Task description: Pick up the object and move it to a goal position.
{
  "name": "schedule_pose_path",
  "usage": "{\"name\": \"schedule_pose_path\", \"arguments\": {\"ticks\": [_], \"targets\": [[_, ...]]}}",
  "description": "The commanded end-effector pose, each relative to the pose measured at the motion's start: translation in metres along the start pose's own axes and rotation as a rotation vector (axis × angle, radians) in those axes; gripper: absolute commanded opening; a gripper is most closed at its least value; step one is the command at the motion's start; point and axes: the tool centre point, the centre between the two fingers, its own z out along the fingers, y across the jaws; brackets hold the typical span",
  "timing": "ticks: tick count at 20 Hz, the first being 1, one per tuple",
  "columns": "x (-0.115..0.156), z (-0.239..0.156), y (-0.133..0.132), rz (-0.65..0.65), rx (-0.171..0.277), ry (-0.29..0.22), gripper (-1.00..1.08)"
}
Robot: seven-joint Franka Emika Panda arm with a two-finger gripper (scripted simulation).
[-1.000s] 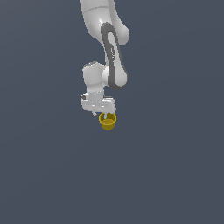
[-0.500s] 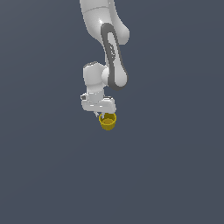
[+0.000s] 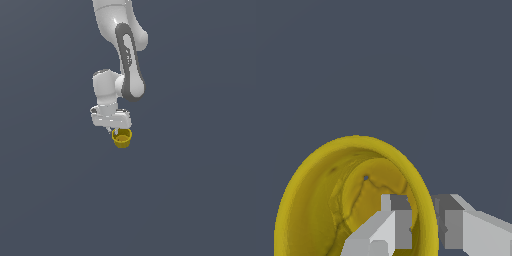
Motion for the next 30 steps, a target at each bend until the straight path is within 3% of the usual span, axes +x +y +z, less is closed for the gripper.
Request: {"name": "schedule_pose_path", "arguments": {"ticks": [1,11,30], "targets": [[0.007,-0.007,0.0,-0.001,0.001,0.003,-1.0],[0.052,-0.049,0.008,0.0,0.0,0.003,-1.0],[0.181,-0.163,0.034,0.0,-0.006,0.002,-1.0]]}}
